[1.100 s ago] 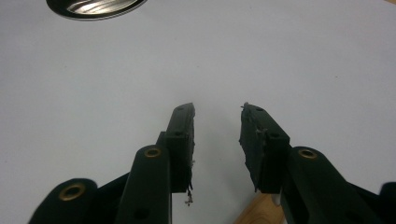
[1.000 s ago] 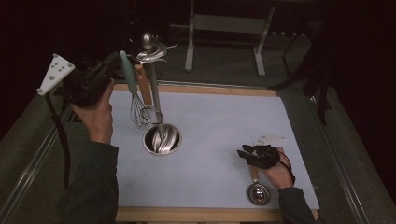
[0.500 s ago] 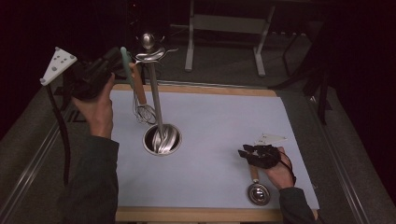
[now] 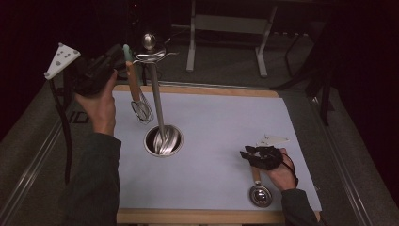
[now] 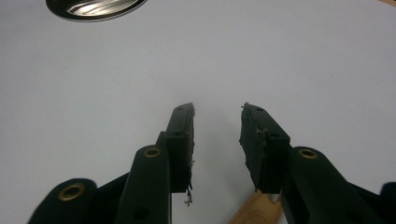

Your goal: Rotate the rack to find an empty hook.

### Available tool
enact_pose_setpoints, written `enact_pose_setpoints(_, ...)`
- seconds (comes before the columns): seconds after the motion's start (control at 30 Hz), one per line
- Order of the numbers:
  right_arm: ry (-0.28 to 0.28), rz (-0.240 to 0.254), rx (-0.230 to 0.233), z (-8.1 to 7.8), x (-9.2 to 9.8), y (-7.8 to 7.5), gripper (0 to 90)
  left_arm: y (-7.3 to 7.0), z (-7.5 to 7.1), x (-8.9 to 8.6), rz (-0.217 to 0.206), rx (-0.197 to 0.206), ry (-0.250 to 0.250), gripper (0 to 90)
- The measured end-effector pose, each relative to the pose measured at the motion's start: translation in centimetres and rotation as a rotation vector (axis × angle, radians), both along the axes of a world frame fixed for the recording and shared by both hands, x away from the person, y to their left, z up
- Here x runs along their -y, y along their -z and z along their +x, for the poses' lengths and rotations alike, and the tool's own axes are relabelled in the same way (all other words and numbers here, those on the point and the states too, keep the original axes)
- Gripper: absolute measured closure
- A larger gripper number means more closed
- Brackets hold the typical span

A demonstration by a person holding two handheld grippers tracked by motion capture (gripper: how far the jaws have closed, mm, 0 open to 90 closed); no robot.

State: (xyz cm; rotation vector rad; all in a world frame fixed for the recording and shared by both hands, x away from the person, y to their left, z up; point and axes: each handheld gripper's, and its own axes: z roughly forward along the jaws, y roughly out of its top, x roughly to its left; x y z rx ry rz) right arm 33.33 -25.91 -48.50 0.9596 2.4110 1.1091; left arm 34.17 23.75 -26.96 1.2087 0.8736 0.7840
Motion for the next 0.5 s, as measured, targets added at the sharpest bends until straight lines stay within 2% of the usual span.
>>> enact_pose_setpoints(0.33, 0.003, 0.007, 0.005, 0.01, 0.1, -0.1, 63.7, -0.11, 0.65, 0.23, -0.014, -0.013, -0.009, 90.0)
enact_pose_setpoints(0.5, 0.006, 0.005, 0.006, 0.01, 0.25, -0.11, 63.7, -0.11, 0.58, 0.16, -0.005, -0.016, -0.011, 89.9)
